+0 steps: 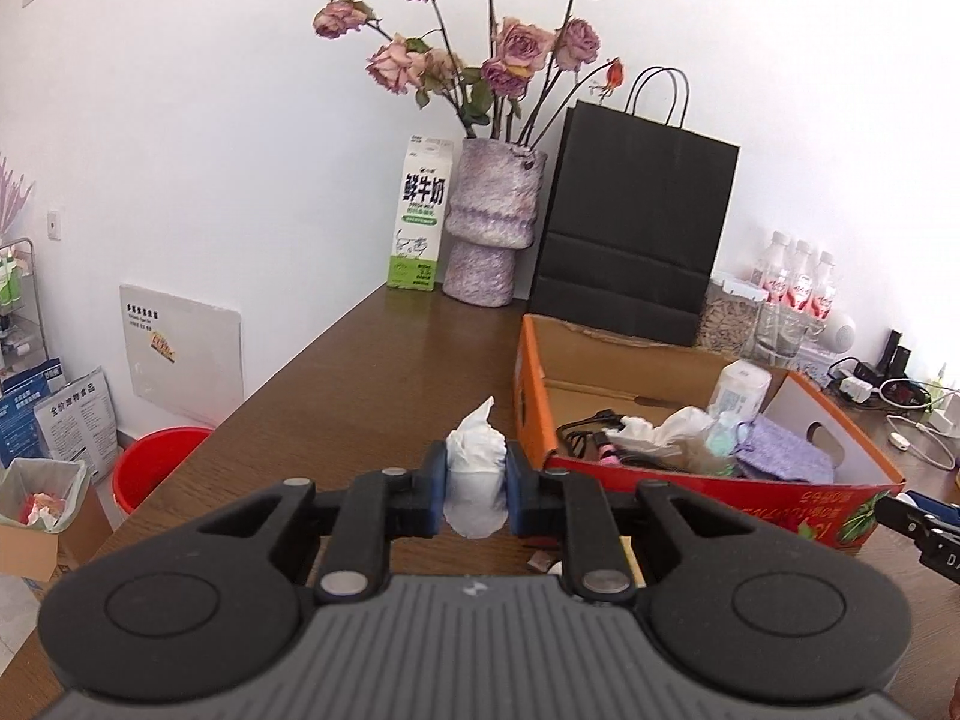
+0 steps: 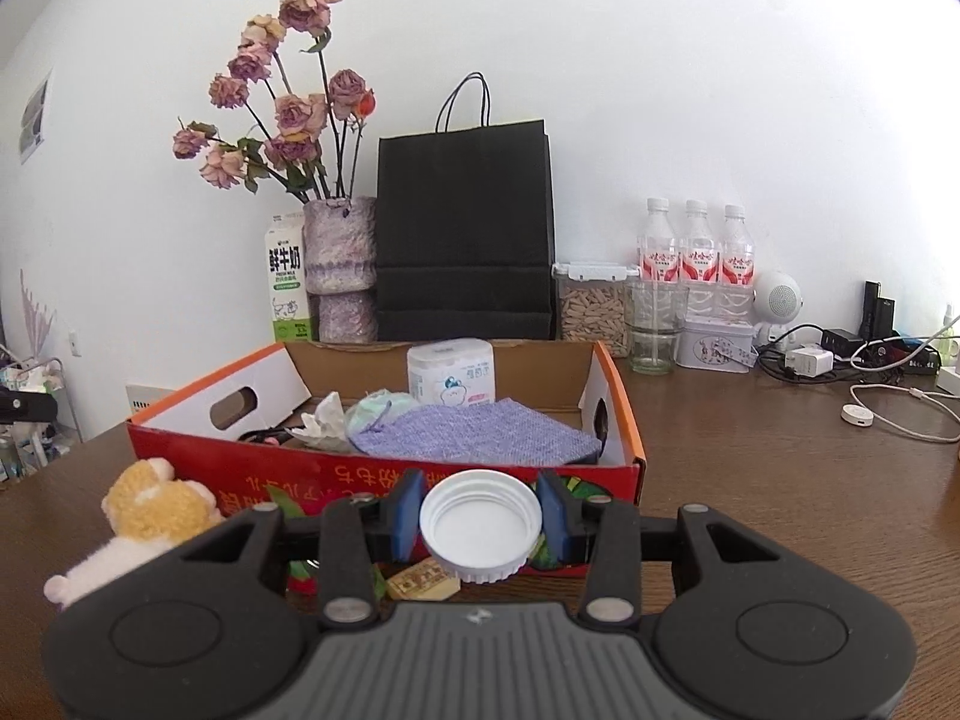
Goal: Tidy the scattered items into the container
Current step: 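Carry the cap with right tool while left tool carries the tissue, releasing both into the box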
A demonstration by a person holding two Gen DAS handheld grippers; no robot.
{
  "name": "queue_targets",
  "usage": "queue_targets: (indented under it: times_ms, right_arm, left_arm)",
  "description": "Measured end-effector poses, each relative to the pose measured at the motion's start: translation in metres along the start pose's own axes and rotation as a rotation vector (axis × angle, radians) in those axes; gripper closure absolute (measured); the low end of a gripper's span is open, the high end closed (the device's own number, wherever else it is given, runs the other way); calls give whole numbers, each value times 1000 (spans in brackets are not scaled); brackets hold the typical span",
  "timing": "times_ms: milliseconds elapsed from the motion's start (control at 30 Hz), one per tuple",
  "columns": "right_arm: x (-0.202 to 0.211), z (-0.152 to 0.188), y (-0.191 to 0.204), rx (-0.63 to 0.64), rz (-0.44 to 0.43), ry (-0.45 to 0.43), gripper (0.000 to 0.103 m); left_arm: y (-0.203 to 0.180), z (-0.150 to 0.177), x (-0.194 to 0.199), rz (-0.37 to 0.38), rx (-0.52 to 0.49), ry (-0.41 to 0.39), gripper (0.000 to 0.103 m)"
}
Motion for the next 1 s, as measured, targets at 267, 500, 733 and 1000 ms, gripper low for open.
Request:
queue_targets:
  times_ms: [267,500,733,1000]
  right_arm:
    - [-6,-42,22,13,-68,-69,64]
    - [-34,-71,41,32,-107,-90,64]
    - [-82,-76,42,14,-127,-63,64]
    - [-99,-54,21,-51,-116,3,64]
  left_arm:
    - [-57,-24,-6,99,-29,-61,83]
    - [-96,-37,-32,165,-28,-84,83]
    - [-116,-43,-77,167,-28,-86,83]
    - [-120,-22,-123,198,-38,5,83]
Point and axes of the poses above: each gripper's, at about its wrist camera, not at the fingertips, and x roughly against the way its jaws point, y to its left, z to its underside, the point moved 10 cm from there along -x, roughly the way its jaws point, and after that the axes turned 3 degrees about -y, right-handed, at the moved point
